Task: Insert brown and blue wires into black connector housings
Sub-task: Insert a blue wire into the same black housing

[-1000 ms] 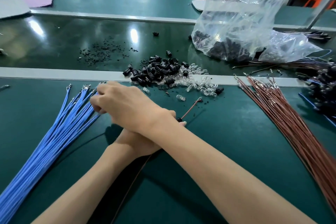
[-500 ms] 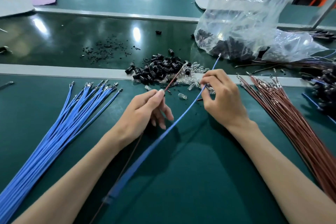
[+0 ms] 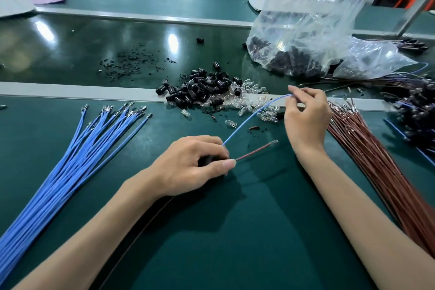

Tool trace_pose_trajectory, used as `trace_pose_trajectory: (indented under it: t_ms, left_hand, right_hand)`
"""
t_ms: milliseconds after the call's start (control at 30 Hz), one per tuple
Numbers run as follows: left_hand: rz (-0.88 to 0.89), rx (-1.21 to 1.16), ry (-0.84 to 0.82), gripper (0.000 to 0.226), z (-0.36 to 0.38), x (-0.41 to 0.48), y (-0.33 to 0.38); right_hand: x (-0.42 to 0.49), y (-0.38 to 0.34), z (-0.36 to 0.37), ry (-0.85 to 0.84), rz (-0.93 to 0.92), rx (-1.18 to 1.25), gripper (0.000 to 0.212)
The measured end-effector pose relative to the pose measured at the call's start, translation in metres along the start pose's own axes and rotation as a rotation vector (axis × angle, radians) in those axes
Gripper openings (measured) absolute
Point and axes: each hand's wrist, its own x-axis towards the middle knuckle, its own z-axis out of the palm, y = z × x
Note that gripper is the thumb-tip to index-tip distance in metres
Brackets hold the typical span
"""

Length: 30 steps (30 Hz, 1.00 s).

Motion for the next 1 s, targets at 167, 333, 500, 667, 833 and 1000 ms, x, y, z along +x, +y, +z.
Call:
trace_pose_trajectory:
  t_ms: [167, 333, 500, 667, 833, 1000]
  left_hand:
    - [-0.015, -0.127, 0.113, 0.031, 0.0, 0.001, 0.0]
    - [0.026, -0.257, 0.294, 0.03, -0.001, 0.003, -0.002]
    - [0.055, -0.235, 0.215, 0.033, 0.001, 0.003, -0.004]
    - [0.021, -0.184, 0.143, 0.035, 0.002, 0.002, -0.004]
    - [-0.099, -0.234, 0.317, 0.03, 0.0, 0.003, -0.006]
    - [-0.118, -0.216, 0.357, 0.036, 0.003, 0.006, -0.004]
  right_hand:
    - [-0.003, -0.004, 0.002, -0.008, -0.017, 0.168, 0.033]
    - [-0.016, -0.02, -0.004, -0.032, -0.046, 0.458, 0.022]
    - [-0.034, -0.031, -0.002, -0.807, -0.061, 0.488, 0.011]
    - [-0.04, -0.038, 0.005, -0.936, -0.023, 0.579, 0.012]
    - [-0.03, -0.032, 0.005, -0.614, 0.367, 0.894, 0.025]
    - [-0.032, -0.034, 0.004, -0.692, 0.323, 0.878, 0.019]
